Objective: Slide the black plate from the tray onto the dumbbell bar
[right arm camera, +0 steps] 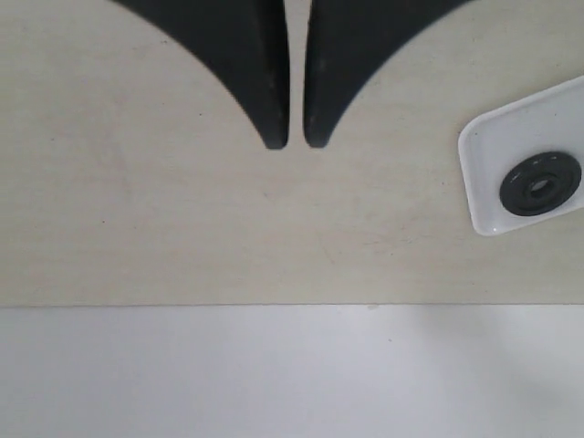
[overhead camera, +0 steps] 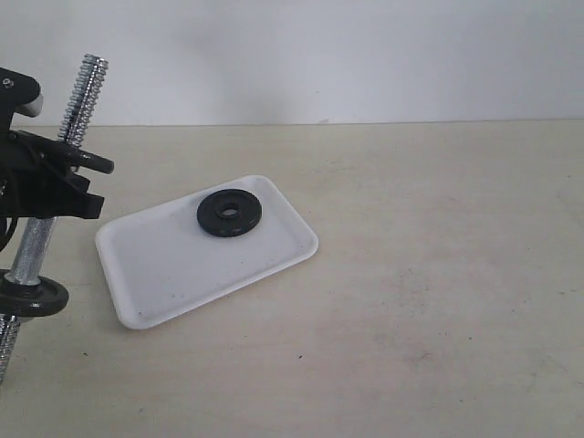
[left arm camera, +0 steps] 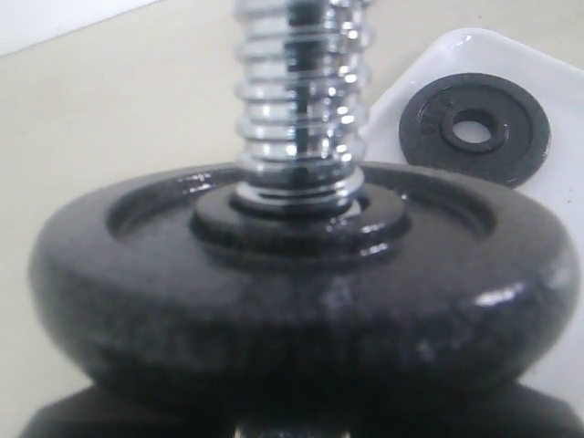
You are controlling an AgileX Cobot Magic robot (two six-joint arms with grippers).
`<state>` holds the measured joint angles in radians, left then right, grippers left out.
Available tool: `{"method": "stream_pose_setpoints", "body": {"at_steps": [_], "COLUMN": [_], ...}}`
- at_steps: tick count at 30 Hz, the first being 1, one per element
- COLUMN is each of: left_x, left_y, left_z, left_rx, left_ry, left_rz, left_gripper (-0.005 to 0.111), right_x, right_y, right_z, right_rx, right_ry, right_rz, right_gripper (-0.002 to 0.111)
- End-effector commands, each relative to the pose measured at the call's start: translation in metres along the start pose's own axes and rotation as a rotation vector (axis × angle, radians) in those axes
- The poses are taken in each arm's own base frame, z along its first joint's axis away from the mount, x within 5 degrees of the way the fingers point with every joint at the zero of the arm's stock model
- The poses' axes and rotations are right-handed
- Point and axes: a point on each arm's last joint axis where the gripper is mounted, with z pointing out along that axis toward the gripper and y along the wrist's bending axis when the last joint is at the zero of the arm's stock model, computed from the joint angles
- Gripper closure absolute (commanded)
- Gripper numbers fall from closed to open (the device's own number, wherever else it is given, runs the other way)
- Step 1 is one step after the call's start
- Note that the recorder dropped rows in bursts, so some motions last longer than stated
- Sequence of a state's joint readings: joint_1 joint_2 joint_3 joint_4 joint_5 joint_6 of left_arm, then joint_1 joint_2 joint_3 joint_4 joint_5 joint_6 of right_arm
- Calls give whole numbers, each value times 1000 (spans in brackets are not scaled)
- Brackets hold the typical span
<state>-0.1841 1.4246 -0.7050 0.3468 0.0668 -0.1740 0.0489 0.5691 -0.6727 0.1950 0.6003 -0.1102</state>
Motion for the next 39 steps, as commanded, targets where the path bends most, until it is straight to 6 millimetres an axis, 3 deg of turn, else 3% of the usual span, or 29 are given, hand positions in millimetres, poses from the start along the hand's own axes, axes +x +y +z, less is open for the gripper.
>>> {"method": "stream_pose_setpoints", "body": {"at_steps": [1, 11, 22, 39], "left_x": [-21, -21, -25, -24], "left_y": [4, 3, -15, -15], "left_z": [-13, -12, -13, -13], "left_rx": [-9, -6, 36, 19], "left_ry": [-112, -111, -142, -135], "left_rz": [-30, -3, 177, 415], "left_gripper": [102, 102, 102, 102], "right_x": [-2, -3, -3, -3], "right_y": [3, 6, 6, 6], "right_z": [1, 1, 1, 1], "right_rx": [-33, -70, -70, -71], "right_ry": [-26, -40, -40, -40], "right_rz": [-38, -63, -65, -68], "right_gripper": [104, 104, 104, 104]}}
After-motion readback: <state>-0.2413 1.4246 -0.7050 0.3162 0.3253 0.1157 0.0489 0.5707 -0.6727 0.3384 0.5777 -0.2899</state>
